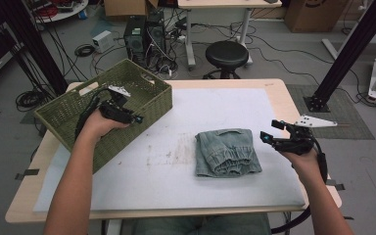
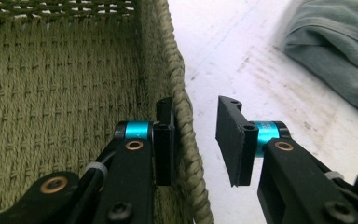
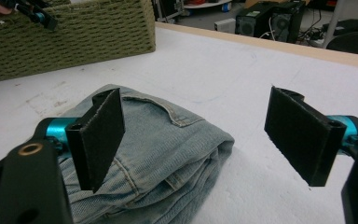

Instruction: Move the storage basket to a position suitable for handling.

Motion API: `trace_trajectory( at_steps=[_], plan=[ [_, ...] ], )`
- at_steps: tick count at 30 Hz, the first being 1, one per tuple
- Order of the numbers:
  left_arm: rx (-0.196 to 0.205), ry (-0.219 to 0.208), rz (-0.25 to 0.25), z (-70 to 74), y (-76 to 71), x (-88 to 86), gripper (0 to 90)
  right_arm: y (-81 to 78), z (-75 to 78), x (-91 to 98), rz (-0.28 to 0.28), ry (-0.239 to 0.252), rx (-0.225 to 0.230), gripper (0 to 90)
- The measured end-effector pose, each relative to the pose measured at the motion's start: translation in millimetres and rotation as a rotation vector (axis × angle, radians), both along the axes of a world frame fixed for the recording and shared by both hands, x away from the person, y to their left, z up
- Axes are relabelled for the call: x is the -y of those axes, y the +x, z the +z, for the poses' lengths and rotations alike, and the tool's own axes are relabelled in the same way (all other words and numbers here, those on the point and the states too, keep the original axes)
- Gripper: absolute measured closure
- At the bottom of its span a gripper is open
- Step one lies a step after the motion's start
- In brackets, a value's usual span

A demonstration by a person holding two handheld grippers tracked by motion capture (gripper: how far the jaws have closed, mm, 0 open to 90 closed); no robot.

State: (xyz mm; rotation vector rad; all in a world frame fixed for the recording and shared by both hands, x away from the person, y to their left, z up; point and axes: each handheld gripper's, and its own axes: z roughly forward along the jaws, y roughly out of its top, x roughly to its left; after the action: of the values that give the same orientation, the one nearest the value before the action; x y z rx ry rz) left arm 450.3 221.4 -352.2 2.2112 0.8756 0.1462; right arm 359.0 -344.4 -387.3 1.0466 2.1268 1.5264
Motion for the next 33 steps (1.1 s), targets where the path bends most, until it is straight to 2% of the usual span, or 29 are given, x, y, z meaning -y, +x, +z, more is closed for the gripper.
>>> trace_trajectory(
  at_steps=[7, 15, 23, 33],
  plan=[
    [0.011, -0.011, -0.014, 0.7, -7.0, 10.4, 68.1, -0.4, 1.1, -0.8, 0.003, 0.001, 0.006, 20.4],
    [0.005, -0.009, -0.036, 2.8, -11.0, 32.1, 68.1, -1.3, 3.5, -1.4, 0.007, 0.007, 0.010, 20.4],
    [0.003, -0.018, -0.054, 3.0, -10.1, 51.2, 67.9, -1.7, 3.9, -0.2, 0.007, 0.009, 0.011, 20.4],
    [0.005, -0.031, -0.064, 2.4, -7.8, 63.1, 65.2, -1.6, 4.1, 0.3, 0.008, 0.009, 0.015, 20.4]
  ],
)
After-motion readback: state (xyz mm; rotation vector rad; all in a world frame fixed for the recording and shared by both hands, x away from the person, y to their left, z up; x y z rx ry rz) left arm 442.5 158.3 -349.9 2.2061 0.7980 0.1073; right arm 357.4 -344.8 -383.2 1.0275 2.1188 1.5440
